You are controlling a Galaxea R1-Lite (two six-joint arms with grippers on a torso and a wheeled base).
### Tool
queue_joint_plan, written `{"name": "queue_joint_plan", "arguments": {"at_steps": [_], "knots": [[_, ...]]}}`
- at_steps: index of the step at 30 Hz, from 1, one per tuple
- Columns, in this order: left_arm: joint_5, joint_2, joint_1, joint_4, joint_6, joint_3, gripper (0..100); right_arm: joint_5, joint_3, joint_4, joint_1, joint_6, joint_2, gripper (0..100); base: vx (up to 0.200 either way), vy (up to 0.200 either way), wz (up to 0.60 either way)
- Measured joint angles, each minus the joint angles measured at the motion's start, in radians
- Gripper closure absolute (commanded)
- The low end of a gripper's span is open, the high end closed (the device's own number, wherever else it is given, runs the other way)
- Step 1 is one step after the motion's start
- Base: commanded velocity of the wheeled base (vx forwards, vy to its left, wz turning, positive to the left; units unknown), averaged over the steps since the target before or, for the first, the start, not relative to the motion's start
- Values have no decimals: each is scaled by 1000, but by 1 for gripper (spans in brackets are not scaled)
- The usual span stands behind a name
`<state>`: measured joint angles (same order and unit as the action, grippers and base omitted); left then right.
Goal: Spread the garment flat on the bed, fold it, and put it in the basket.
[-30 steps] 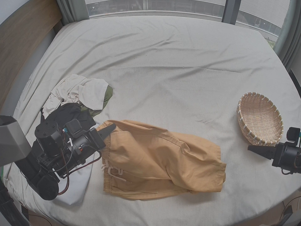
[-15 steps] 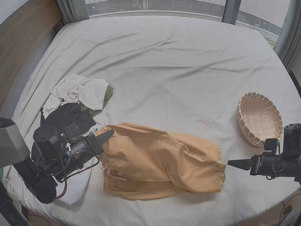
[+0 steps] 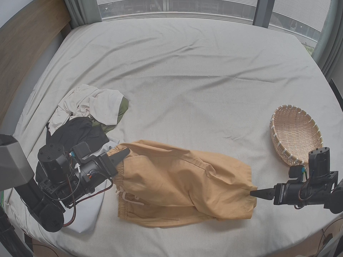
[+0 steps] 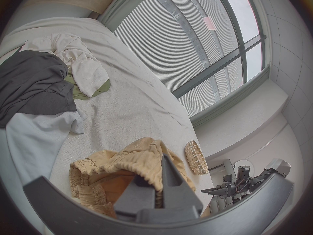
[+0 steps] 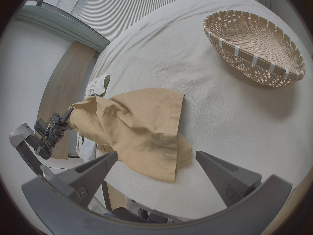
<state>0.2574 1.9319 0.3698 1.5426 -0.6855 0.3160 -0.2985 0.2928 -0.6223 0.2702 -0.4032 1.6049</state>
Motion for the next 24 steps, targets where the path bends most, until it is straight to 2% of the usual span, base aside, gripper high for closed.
{"name": "queue_joint_plan", "arguments": {"at_steps": [7,14,24], "knots": [[0,0,-1,0,-5,0,100,2,-2,-152,11,-14,111,0,0,0,0],[0,0,-3,0,-6,1,100,4,4,-276,60,-126,180,0,0,0,0],[-1,3,-28,0,-7,15,100,3,-20,-420,110,-231,228,0,0,0,0]]}}
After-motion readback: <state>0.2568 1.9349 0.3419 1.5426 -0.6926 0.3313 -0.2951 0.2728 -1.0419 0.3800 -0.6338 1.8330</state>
